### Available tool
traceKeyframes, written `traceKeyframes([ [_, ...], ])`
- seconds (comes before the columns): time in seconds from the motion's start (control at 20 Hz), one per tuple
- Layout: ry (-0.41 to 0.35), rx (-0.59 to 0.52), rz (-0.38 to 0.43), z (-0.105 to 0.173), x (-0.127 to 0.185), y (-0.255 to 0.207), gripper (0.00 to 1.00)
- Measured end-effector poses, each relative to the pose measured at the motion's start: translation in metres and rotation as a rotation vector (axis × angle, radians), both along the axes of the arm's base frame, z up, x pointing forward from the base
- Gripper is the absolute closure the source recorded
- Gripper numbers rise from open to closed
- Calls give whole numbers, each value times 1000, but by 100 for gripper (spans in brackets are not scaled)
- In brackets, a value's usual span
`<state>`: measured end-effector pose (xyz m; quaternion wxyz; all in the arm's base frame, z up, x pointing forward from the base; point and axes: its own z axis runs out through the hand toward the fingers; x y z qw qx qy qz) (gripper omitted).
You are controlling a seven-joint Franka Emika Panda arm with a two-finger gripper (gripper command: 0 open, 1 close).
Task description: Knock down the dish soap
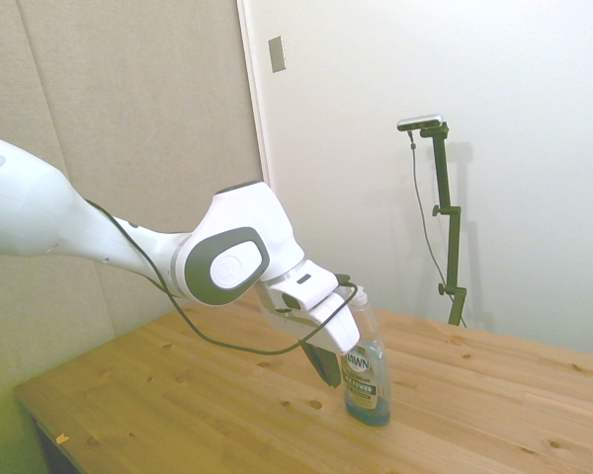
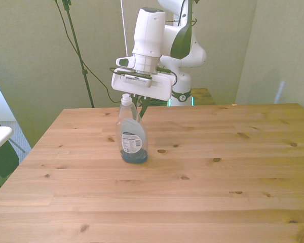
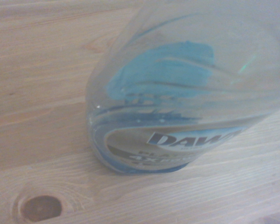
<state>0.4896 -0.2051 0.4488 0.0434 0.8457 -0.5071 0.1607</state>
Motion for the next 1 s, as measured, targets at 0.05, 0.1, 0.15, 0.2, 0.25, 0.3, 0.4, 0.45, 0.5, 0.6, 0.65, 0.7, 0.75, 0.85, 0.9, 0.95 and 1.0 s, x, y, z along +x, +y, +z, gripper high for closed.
traceKeyframes([
  [0.05,-9,-6,-7,4,3,-2,100],
  [0.1,-20,-11,-18,9,7,-3,100],
  [0.15,-30,-19,-27,13,12,-5,100],
  [0.2,-41,-29,-41,16,19,-6,100],
  [0.25,-54,-38,-55,18,27,-8,100],
  [0.3,-71,-40,-71,18,36,-9,100],
  [0.4,-104,-42,-98,15,55,-11,100],
  [0.45,-120,-43,-112,12,65,-12,100],
  [0.5,-134,-44,-125,9,74,-13,100],
  [0.6,-160,-47,-147,3,90,-15,100],
  [0.65,-172,-49,-157,0,98,-16,100],
  [0.7,-186,-51,-165,-2,105,-17,100],
  [0.75,-199,-54,-171,-4,111,-17,100],
  [0.85,-221,-57,-185,-6,123,-17,100],
  [0.9,-232,-60,-191,-7,128,-16,100],
  [0.95,-244,-61,-199,-7,133,-16,100],
  [1.0,-255,-64,-207,-7,138,-16,100],
])
